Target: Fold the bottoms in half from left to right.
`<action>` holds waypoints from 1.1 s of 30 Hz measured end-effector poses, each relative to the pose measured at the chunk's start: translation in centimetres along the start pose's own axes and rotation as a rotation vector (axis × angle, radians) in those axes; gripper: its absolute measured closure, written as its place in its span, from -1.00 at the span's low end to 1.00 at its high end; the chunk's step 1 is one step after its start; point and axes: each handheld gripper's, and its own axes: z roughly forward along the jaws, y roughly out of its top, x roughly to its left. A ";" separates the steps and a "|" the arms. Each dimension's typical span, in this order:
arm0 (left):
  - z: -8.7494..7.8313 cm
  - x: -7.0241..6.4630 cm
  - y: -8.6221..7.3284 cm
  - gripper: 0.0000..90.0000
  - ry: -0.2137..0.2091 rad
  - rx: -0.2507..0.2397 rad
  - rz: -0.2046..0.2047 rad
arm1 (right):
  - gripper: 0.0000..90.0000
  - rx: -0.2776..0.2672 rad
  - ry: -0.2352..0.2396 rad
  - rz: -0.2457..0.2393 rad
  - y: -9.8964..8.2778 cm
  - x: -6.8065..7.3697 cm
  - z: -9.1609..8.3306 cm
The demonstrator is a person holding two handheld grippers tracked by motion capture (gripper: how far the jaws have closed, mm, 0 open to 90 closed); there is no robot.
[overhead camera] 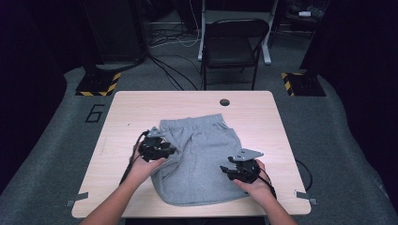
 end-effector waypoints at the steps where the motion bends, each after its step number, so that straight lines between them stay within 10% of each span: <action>1: -0.5 0.5 -0.5 0.35 0.001 -0.004 -0.016 | 0.06 0.000 0.001 -0.002 0.0 0.0 0.0; 10: -2.9 0.5 -4.8 0.33 -0.032 0.027 -0.013 | 0.04 0.004 -0.007 0.006 0.0 0.1 0.4; 19: -1.4 -0.5 -5.6 0.61 -0.072 0.106 0.048 | 0.03 0.019 -0.011 0.013 -0.1 0.0 0.3; 33: -1.8 -4.0 -2.0 0.93 -0.169 0.043 0.104 | 0.03 0.014 -0.008 0.008 -0.1 -0.2 0.1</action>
